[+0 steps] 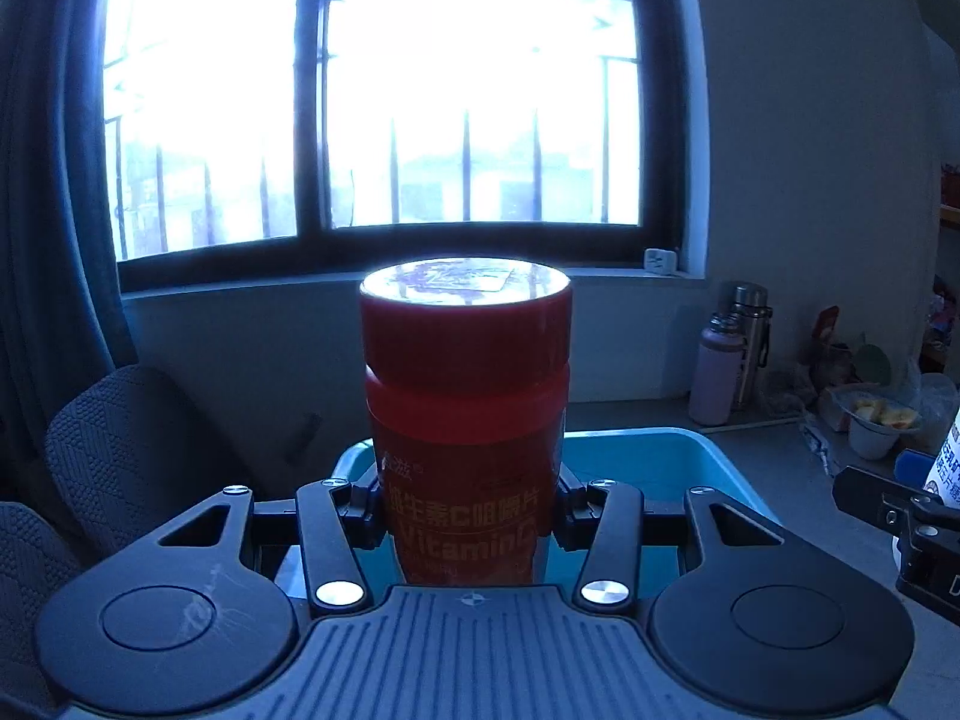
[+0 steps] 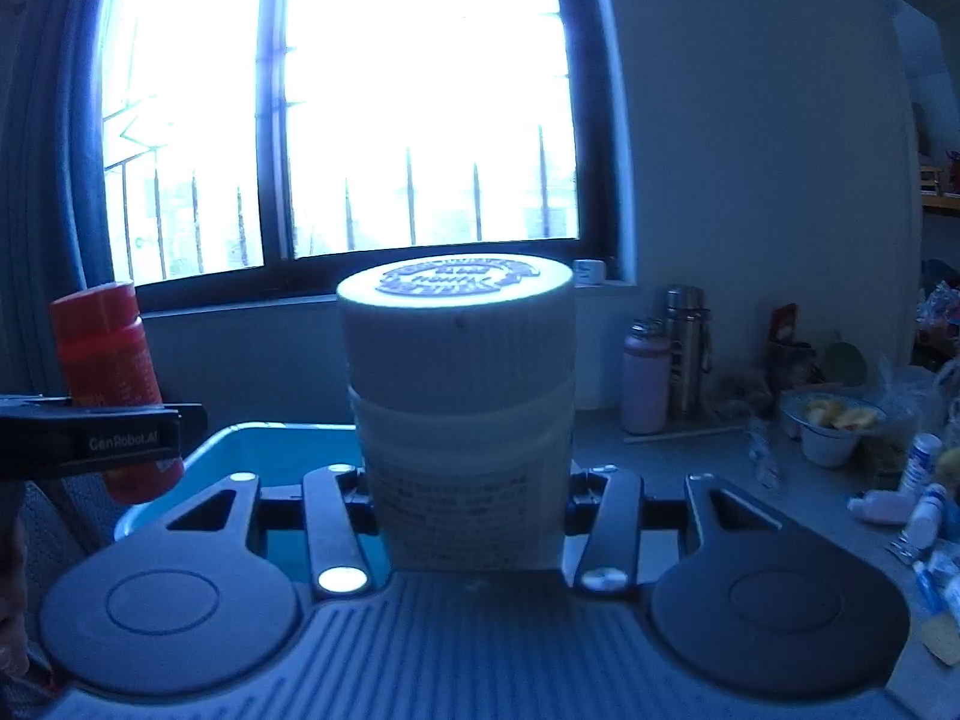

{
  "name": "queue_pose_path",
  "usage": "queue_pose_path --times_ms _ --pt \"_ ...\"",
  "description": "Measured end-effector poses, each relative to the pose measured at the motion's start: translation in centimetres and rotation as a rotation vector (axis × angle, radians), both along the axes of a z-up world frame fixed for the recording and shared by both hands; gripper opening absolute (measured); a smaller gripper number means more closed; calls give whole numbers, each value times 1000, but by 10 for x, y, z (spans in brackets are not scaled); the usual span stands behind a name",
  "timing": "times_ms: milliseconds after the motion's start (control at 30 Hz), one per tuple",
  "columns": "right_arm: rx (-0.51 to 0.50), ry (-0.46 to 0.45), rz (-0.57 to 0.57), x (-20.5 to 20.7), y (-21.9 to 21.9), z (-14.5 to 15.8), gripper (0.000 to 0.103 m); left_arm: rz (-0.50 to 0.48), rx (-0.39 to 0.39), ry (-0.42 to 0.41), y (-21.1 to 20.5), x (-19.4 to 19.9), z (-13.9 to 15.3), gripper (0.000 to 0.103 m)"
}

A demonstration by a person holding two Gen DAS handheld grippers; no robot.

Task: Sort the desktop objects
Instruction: 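Carry both bottles over the teal bin and open both grippers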

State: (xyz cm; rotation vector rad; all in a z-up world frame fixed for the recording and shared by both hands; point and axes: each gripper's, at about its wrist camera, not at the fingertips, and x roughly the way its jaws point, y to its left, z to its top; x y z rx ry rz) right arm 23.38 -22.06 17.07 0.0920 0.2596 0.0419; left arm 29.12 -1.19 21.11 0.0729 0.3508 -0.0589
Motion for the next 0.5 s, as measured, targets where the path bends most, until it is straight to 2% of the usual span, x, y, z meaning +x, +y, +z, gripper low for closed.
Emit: queue_pose_path --times_ms 200,500 --pt "-1 39 44 51 21 -1 49 28 -13 72 24 42 -11 50" --pt "-25 155 91 111 44 -39 49 70 -25 170 36 95 -53 50"
